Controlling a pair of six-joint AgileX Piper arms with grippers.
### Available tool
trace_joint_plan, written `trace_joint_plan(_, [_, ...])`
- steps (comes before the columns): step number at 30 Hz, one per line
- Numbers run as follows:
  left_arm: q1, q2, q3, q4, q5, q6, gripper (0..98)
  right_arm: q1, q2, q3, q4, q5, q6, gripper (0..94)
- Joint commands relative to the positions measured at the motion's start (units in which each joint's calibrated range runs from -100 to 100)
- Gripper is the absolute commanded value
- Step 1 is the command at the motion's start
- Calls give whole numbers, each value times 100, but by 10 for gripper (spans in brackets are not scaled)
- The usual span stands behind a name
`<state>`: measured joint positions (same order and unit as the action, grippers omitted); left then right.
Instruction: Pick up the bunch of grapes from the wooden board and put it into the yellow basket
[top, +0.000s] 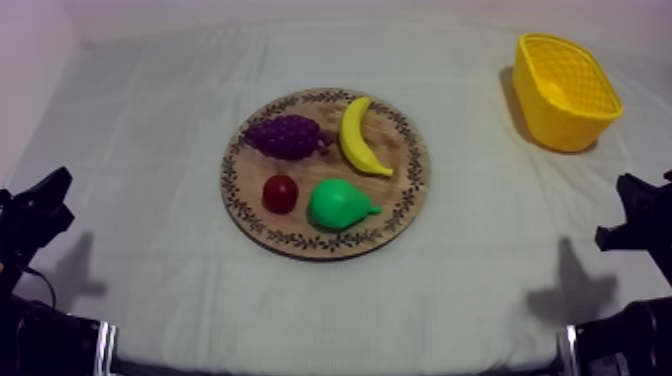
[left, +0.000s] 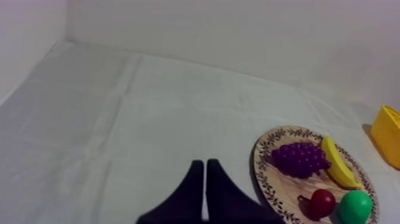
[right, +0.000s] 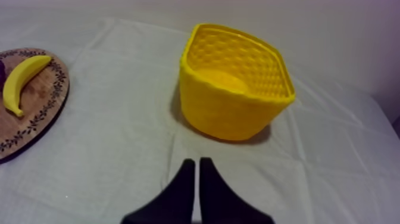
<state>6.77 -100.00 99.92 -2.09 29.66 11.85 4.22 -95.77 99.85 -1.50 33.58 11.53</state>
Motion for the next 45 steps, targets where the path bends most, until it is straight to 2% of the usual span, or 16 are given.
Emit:
trace_joint_plan(1, [0, 0, -3, 2, 0, -1, 1, -1, 2, 4, 1, -3, -3, 4])
trace_joint_plan(11, [0, 0, -3, 2, 0, -1, 1, -1, 2, 4, 1, -3, -43, 4])
trace_joint_plan(14, [0, 0, -3, 2, 0, -1, 1, 14, 2, 4, 3, -8, 180, 4])
trace_joint_plan(23, [0, 0, -3, 2, 0, -1, 1, -24, 345, -266, 72, 164, 233, 3])
trace_joint_plan(34, [0, 0, -3, 2, 0, -1, 1, -212, 1941, -2171, 59, 580, 432, 3])
trace_joint_plan(45, [0, 0, -3, 2, 0, -1, 1, -700, 4063, -4409, 265, 1212, 387, 3])
